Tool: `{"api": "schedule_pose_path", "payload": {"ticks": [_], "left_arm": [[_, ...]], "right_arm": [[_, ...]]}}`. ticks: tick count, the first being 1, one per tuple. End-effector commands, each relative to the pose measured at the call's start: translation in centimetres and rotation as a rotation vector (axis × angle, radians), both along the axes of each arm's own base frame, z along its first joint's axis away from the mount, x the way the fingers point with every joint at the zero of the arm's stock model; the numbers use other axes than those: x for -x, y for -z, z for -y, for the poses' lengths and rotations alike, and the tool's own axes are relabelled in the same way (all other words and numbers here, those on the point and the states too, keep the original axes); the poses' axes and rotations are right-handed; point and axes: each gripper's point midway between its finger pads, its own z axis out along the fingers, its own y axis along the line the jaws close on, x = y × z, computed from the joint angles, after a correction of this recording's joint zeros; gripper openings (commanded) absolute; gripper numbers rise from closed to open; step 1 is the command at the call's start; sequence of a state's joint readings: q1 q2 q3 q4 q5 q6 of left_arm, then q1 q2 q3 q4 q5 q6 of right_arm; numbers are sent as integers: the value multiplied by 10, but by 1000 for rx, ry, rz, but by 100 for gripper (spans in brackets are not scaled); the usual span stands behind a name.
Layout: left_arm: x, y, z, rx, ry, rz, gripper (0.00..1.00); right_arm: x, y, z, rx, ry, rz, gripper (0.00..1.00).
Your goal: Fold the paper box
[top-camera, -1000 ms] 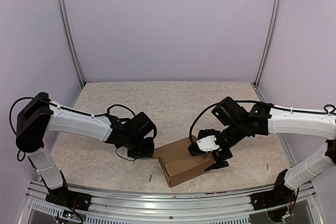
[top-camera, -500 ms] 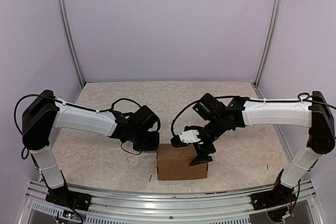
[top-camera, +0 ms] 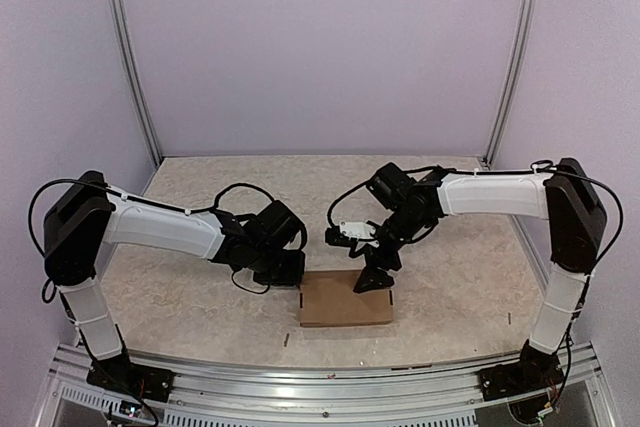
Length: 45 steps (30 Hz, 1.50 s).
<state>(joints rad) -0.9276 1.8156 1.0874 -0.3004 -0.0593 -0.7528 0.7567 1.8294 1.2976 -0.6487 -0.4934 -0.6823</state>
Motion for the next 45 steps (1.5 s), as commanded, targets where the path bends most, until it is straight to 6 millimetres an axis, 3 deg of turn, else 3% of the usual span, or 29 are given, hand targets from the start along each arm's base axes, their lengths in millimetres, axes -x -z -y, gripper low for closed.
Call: {"api": "schedule_pose_path", "payload": {"ticks": [1, 6, 14, 24, 33, 40, 45], "left_arm": [[-12, -7, -1, -22, 17, 58, 0], [-24, -18, 1, -19, 30, 131, 0], [-45, -49, 18, 47, 95, 334, 0], [-42, -89, 28, 108, 201, 633, 0], [-31, -89, 46, 40, 312, 734, 0], [-26, -89, 57, -35, 356, 807, 0], [-29, -85, 62, -56, 393, 818, 0]], "right_arm": [[-7, 23, 2, 60, 56, -51, 100], [-17, 31, 5, 90, 90, -10, 100], [-37, 14, 16, 86, 163, 157, 100], [-38, -4, 20, 96, 199, 156, 100], [-49, -20, 27, 111, 217, 239, 100], [-40, -24, 21, 56, 200, 71, 100], [-39, -18, 28, 42, 220, -4, 100]]}}
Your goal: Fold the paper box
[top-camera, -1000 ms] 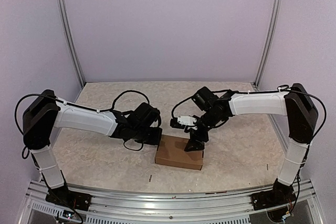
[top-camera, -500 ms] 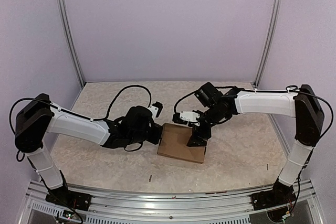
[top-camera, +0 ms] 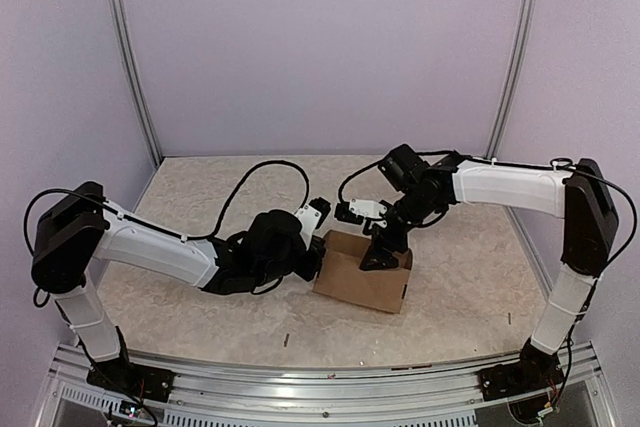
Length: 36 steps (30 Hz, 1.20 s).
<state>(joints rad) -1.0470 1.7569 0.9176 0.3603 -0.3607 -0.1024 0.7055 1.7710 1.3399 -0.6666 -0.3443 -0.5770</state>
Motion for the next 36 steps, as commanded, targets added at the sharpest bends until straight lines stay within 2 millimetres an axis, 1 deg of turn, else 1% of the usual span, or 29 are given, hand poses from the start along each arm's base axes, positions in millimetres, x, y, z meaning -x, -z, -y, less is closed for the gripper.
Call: {"api": "schedule_pose_path", "payload": {"ticks": [1, 4, 5, 8, 10, 12, 14, 15, 16, 17, 19, 21, 22, 23, 24, 25, 26, 29, 32, 35, 36], "left_arm": [[-3, -3, 13, -29, 53, 46, 0], [-13, 0, 16, -35, 66, 27, 0], [-17, 3, 16, -36, 73, 8, 0], [-32, 8, 16, -29, 86, -52, 5], [-44, 14, 15, -43, 71, -87, 12], [-58, 6, 11, -69, 7, -82, 23], [-64, -4, 4, -79, -53, -56, 30], [-62, -10, 4, -72, -65, -44, 33], [-55, -23, 7, -47, -55, -38, 35], [-42, -33, 16, -18, -9, -48, 35], [-9, -41, 39, 35, 117, -109, 35], [26, -35, 62, 60, 225, -207, 34], [40, -24, 72, 51, 261, -262, 33], [51, -13, 78, 25, 283, -308, 33], [58, -1, 83, 6, 288, -341, 34], [66, 5, 90, -6, 294, -350, 34], [67, 18, 94, -25, 283, -359, 34], [63, 34, 100, -38, 247, -381, 35], [57, 41, 100, -40, 221, -393, 35], [51, 54, 97, -42, 204, -425, 35], [49, 62, 96, -50, 197, -441, 35]], "right_arm": [[5, 12, 8, -13, 26, -111, 100], [5, 24, 15, -13, 46, -157, 100], [4, 28, 16, -16, 52, -177, 100], [-1, 41, 21, -26, 82, -234, 100], [-5, 51, 25, -31, 106, -274, 100], [-10, 56, 30, -43, 136, -313, 100], [-11, 57, 33, -70, 159, -355, 100], [-12, 56, 35, -83, 168, -370, 100], [-12, 55, 36, -98, 172, -383, 100], [-11, 54, 38, -104, 177, -389, 100], [-8, 52, 40, -113, 179, -395, 100], [-3, 50, 41, -123, 175, -403, 100], [-2, 49, 41, -129, 176, -403, 100], [-2, 47, 42, -133, 178, -400, 100], [-3, 45, 42, -142, 181, -397, 100], [-3, 44, 42, -150, 182, -398, 100], [-3, 44, 42, -155, 187, -401, 100], [-4, 43, 42, -164, 195, -418, 100], [-6, 36, 45, -203, 205, -448, 100], [-8, 26, 50, -244, 209, -460, 100], [-8, 24, 50, -250, 207, -456, 100]]}}
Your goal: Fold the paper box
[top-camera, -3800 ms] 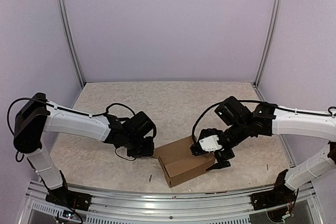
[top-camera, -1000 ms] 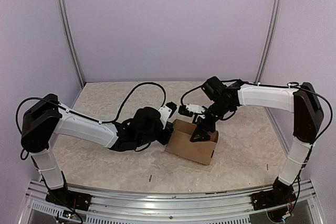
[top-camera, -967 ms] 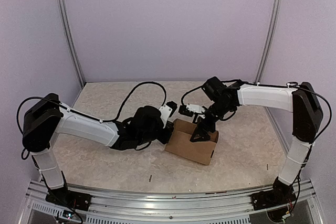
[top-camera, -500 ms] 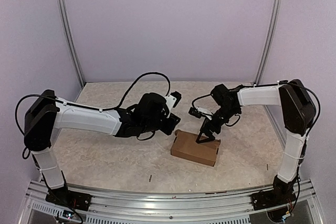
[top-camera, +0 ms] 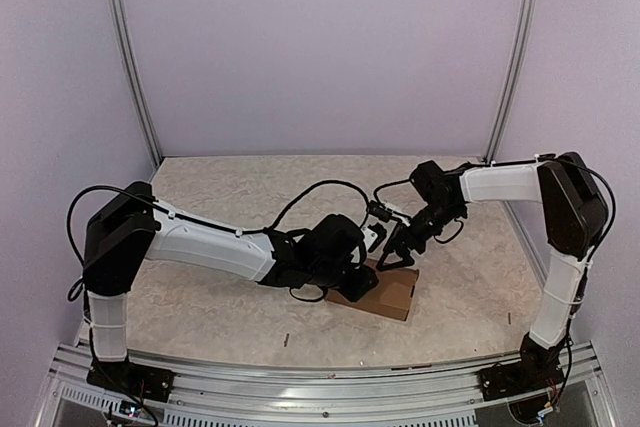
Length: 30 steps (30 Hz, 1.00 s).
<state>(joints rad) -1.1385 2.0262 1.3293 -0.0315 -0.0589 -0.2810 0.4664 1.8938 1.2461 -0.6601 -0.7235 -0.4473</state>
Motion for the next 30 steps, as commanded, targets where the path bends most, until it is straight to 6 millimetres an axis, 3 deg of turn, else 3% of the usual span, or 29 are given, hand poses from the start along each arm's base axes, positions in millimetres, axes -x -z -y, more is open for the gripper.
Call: {"api": "schedule_pose_path", "payload": {"ticks": [1, 7, 13, 16, 23, 30], "left_arm": [[-12, 20, -7, -30, -48, -71, 35], [-19, 42, -17, -123, -9, -77, 35], [-3, 47, -41, -249, 164, -18, 34], [8, 44, -52, -261, 243, -42, 33], [31, 48, -58, -277, 424, -59, 31], [12, 20, -48, -242, 410, 58, 30]], "right_arm": [[-1, -24, 7, -71, 20, -3, 100], [-12, -36, 27, -78, 43, 28, 100], [-36, -28, 70, 79, 50, 260, 100], [-41, -28, 80, 122, 25, 401, 100], [-60, -37, 71, 173, -24, 579, 100], [-58, -16, 49, 273, -102, 681, 95]]}}
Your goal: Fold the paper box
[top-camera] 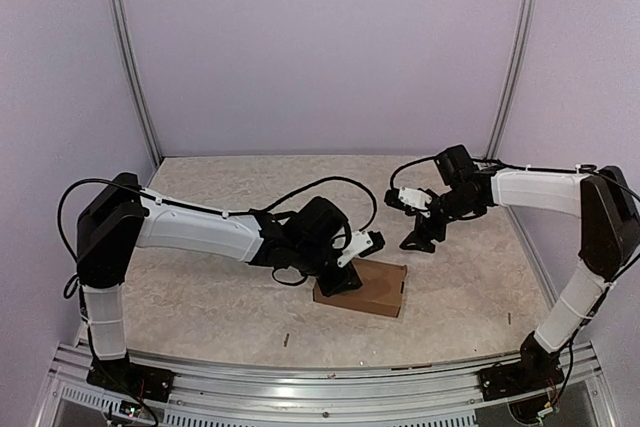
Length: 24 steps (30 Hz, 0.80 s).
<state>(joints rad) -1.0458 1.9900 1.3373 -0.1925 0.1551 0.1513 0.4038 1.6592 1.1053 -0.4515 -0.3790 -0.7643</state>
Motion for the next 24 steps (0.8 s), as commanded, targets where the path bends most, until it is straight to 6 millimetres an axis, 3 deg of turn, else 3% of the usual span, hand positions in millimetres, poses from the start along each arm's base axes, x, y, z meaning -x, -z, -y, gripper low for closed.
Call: {"api": "schedule_pose_path", "payload": {"ticks": [1, 4, 7, 14, 18, 24], "left_arm": [[11, 11, -18, -81, 44, -15, 30], [7, 0, -13, -54, 49, 5, 29], [3, 1, -15, -62, 38, 16, 29], [-7, 11, -35, -89, -7, 32, 28], [-15, 4, -40, -80, -42, 51, 27], [-19, -1, -41, -68, -77, 51, 27]], "right_arm": [[-1, 19, -12, 98, -40, 84, 94], [6, 22, -17, 113, -65, 87, 92], [15, 22, -18, 113, -89, 84, 91], [72, 20, -23, 98, -196, 52, 91], [109, 21, -38, 106, -294, 50, 91], [144, 17, -75, 77, -404, 30, 93]]}}
